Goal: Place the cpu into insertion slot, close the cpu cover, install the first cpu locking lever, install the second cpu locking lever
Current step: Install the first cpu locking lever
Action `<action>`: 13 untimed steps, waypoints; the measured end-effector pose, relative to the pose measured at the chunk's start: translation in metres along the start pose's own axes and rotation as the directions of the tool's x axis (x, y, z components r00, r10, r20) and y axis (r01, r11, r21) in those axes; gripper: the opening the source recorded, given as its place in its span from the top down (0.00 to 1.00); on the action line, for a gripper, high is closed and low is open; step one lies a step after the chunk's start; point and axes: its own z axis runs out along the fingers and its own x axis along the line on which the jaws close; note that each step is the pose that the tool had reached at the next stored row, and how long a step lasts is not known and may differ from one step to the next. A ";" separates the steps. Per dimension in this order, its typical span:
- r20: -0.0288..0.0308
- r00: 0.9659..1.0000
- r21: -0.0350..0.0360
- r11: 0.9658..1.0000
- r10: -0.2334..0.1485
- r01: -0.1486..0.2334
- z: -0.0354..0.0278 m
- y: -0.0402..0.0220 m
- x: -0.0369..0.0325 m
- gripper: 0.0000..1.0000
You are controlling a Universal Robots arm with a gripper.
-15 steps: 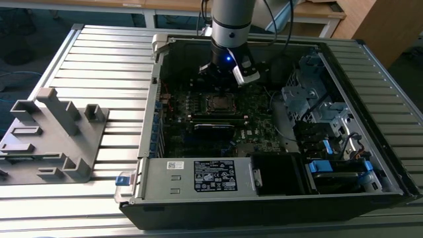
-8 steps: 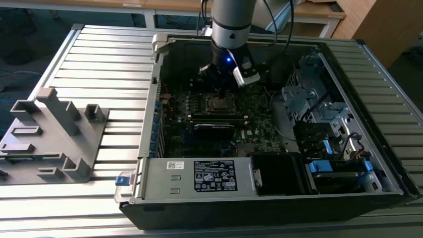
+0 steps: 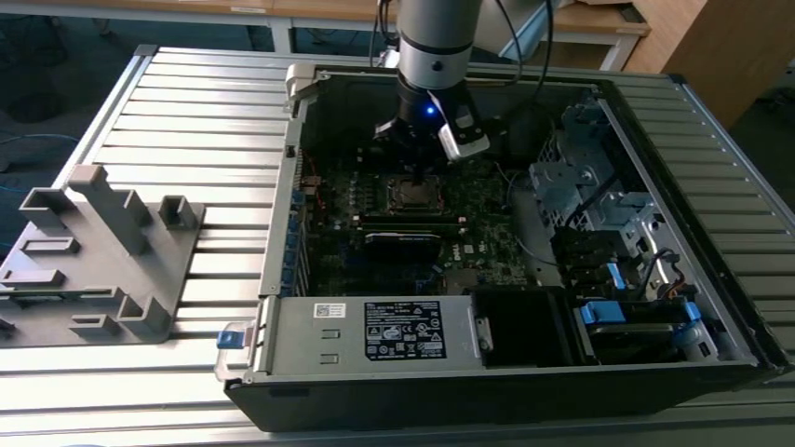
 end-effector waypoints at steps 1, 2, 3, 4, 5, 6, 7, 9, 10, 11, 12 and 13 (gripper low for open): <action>0.000 1.000 0.000 1.000 0.000 0.000 0.0000 0.0001 -0.0010 0.90; 0.000 1.000 0.000 1.000 0.000 0.000 0.0000 0.0002 -0.0021 0.90; 0.000 1.000 0.000 1.000 0.000 0.000 0.0001 0.0002 -0.0025 0.90; 0.000 1.000 0.000 1.000 0.000 0.000 0.0001 -0.0001 -0.0026 0.90; 0.000 1.000 0.000 1.000 0.001 -0.001 0.0000 -0.0011 -0.0027 0.90; 0.000 1.000 0.000 1.000 0.001 -0.001 0.0000 -0.0026 -0.0028 0.90; 0.000 1.000 0.000 1.000 0.001 -0.001 0.0000 -0.0043 -0.0030 0.90; 0.000 1.000 0.000 1.000 0.001 -0.001 -0.0001 -0.0064 -0.0031 0.90; 0.000 1.000 0.000 1.000 0.001 -0.001 -0.0001 -0.0068 -0.0031 0.90; 0.000 1.000 0.000 1.000 0.003 -0.003 0.0000 -0.0070 -0.0031 0.90; 0.000 1.000 0.000 1.000 0.007 -0.007 -0.0001 -0.0074 -0.0031 0.90; 0.000 1.000 0.000 1.000 0.013 -0.013 -0.0001 -0.0077 -0.0032 0.90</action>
